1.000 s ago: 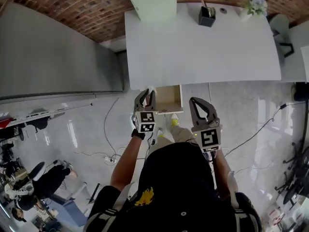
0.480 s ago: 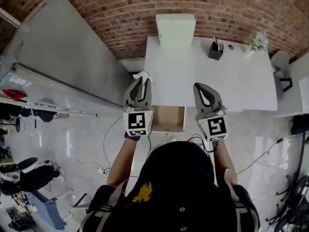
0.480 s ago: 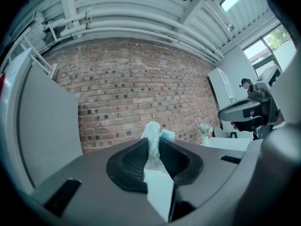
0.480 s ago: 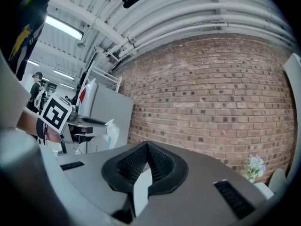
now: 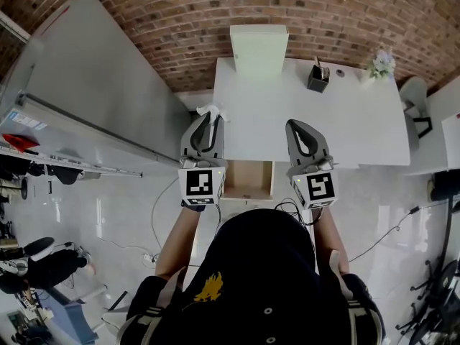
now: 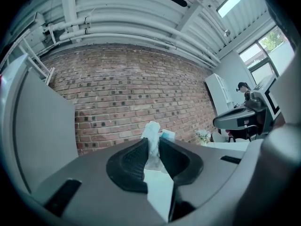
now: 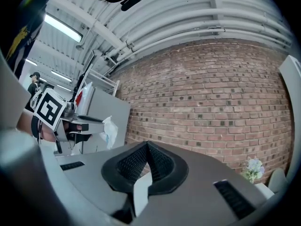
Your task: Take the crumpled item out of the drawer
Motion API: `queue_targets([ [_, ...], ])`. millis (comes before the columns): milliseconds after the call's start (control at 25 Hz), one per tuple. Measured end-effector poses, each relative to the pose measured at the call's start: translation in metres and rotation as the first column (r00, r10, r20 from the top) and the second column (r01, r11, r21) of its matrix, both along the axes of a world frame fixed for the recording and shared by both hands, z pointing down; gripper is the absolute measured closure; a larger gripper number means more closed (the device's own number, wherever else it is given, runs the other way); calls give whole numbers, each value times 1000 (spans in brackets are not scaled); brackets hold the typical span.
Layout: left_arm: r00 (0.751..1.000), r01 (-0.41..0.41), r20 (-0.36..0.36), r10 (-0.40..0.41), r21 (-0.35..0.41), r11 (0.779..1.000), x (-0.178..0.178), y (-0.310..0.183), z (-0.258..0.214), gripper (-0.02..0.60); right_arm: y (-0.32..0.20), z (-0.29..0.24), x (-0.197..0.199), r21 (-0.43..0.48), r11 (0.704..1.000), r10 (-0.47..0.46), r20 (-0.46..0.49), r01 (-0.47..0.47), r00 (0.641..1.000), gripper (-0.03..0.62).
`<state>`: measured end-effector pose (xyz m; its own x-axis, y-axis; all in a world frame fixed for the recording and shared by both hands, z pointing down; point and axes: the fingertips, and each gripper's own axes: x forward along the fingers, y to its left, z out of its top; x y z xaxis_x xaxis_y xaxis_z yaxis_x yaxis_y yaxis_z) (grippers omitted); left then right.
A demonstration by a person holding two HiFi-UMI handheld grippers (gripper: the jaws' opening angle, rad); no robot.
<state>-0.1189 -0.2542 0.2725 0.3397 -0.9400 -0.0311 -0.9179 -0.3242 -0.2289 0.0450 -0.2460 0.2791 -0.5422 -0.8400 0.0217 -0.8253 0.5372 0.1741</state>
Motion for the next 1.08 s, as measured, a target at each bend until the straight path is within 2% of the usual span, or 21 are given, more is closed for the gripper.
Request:
queue_targets([
  [440,1000,-25,-7,25,15,1000,12,16,-1,497,19,-1,-4,25,1000,-16,-15,16,1000,569],
  [680,999,-49,3,49,9,999,17,20,1,497,25,9,5,-16,1000,12,-21,-12,1000,569],
  [920,997,-75,7,75,5,997,35,19,2,497,27,-3,17,30,999,19,-2,-19,1000,569],
  [1080,996,-91,8,91,4,996,49,19,5,497,28,4,30,4,999,38,-5,-38,999,569],
])
